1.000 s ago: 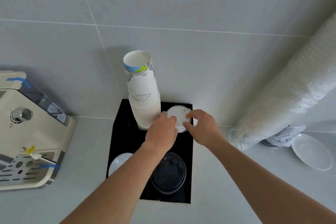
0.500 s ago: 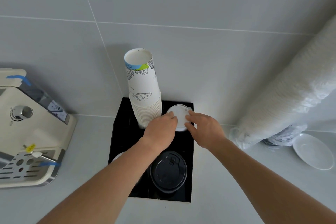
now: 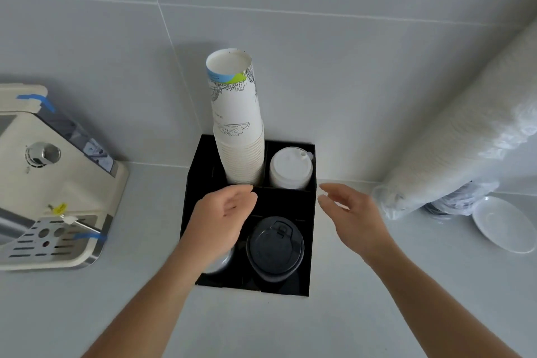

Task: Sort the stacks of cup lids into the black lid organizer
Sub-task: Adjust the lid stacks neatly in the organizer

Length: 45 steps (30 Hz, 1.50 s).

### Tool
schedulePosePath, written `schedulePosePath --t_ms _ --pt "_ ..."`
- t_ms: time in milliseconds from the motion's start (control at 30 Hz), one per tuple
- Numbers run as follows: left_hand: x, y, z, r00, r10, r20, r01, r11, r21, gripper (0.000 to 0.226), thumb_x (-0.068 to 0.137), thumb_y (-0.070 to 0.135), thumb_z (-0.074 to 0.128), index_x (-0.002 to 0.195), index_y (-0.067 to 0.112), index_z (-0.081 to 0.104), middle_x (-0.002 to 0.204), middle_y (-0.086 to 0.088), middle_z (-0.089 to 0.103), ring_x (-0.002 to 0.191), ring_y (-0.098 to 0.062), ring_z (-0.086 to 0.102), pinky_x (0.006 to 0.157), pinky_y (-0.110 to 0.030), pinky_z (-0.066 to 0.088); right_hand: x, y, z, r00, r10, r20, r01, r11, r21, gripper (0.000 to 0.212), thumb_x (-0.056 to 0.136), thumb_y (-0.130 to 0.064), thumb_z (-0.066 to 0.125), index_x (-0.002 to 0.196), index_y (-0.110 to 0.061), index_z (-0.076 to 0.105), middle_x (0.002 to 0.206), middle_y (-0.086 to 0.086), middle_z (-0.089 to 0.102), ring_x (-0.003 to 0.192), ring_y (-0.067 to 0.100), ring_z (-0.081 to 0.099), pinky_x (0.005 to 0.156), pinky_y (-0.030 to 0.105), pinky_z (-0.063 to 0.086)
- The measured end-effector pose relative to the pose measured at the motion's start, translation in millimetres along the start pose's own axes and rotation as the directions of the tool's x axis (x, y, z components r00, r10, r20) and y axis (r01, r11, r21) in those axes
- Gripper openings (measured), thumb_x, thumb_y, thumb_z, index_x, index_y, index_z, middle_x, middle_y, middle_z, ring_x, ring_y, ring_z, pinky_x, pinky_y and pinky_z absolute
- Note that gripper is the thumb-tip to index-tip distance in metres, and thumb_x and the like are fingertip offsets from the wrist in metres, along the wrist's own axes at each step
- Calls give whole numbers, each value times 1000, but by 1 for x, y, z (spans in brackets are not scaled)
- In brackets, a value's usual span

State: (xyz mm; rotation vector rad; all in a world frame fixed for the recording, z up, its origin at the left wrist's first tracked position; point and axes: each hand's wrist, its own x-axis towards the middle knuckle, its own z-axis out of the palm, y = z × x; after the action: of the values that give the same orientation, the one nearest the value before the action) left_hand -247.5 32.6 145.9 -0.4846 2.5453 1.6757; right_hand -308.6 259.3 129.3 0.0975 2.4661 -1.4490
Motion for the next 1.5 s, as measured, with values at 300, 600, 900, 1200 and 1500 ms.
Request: schedulePosePath --t_ms 300,600,900,1200,1500 --pt "-57 -42 19 961 -270 54 275 933 -233 37 86 41 65 122 32 64 104 27 64 109 -2 63 104 -28 45 -52 20 23 986 58 154 -81 986 147 23 93 -32 65 111 -46 65 118 -20 71 113 2 65 109 35 47" --pt "-61 -47 36 919 -347 188 392 858 -332 31 94 40 55 69 52 68 88 28 69 102 -2 62 97 -26 49 -61 17 36 960 28 277 -81 980 183 28 96 -19 62 113 -39 71 107 -19 77 103 -1 70 92 25 52" --pt "-50 -44 45 916 -329 229 395 837 -379 33 91 45 56 63 54 69 99 15 62 109 -13 61 100 -33 50 -59 20 33 977 77 196 -122 965 230 23 94 -21 65 109 -38 70 110 -13 76 102 21 71 95 39 58" --pt "-43 -45 42 905 -332 266 412 838 -358 9 87 46 60 82 44 68 114 12 67 112 -15 63 101 -36 51 -65 30 35 986 63 156 -104 959 265 29 88 -30 68 116 -35 71 117 -12 75 110 12 71 106 44 50" --pt "-48 -45 45 907 -351 232 418 816 -400 42 87 48 61 123 26 63 116 6 64 110 -17 63 97 -33 53 -62 28 34 981 55 184 -98 967 237 29 91 -26 65 117 -35 72 115 -11 76 112 13 70 107 45 49"
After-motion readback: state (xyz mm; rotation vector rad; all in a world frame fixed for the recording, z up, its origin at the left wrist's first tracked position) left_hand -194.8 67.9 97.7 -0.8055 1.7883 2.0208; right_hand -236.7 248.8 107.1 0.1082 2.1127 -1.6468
